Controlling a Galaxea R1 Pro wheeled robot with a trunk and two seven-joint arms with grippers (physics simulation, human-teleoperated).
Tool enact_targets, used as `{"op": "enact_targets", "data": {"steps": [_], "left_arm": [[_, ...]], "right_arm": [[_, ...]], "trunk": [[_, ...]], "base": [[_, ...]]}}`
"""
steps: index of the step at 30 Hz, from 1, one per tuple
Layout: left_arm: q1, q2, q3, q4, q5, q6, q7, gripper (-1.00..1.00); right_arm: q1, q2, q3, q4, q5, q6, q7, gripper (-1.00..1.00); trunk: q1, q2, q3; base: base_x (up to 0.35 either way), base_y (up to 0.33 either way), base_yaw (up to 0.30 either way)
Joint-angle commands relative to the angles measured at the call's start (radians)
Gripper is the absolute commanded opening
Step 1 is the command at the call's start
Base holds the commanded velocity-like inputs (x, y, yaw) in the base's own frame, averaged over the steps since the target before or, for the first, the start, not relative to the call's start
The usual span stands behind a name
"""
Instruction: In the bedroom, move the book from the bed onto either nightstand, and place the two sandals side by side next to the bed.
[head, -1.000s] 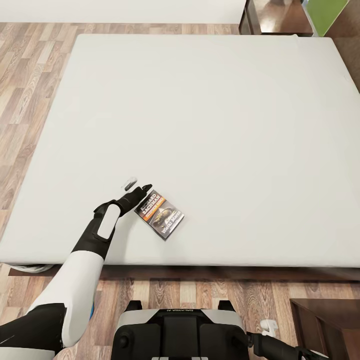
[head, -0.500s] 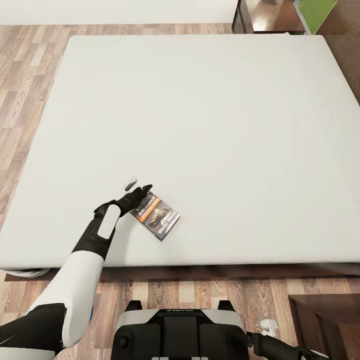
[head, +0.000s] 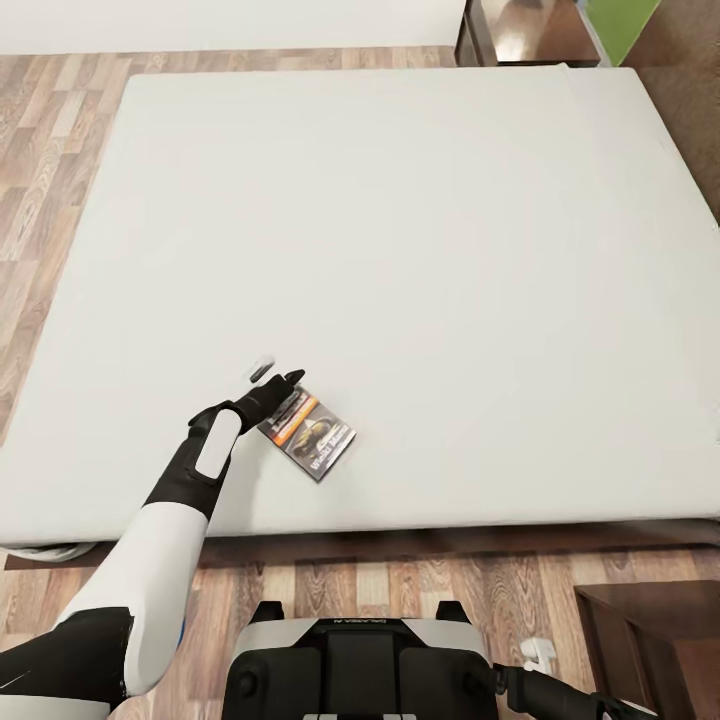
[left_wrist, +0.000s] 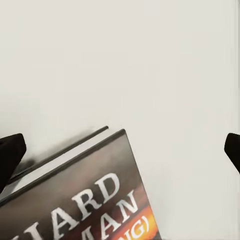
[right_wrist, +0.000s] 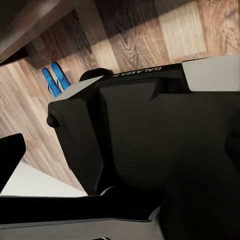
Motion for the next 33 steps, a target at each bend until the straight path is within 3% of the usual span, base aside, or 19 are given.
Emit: {"op": "enact_targets", "data": {"steps": [1, 33], "left_arm": [[0.0, -0.001, 0.005, -0.001, 0.004, 0.008, -0.004, 1.0], [0.003, -0.013, 0.005, -0.001, 0.004, 0.008, -0.004, 1.0]], "right_arm": [[0.0, 0.0, 0.0, 0.001, -0.009, 0.01, 0.004, 1.0], [0.0, 0.0, 0.0, 0.0, -0.007, 0.01, 0.005, 1.0]], "trunk": [[0.0, 0.0, 0.0], [0.0, 0.0, 0.0]], "base": [[0.0, 0.0, -0.078], [-0.002, 0.0, -0.033]]}}
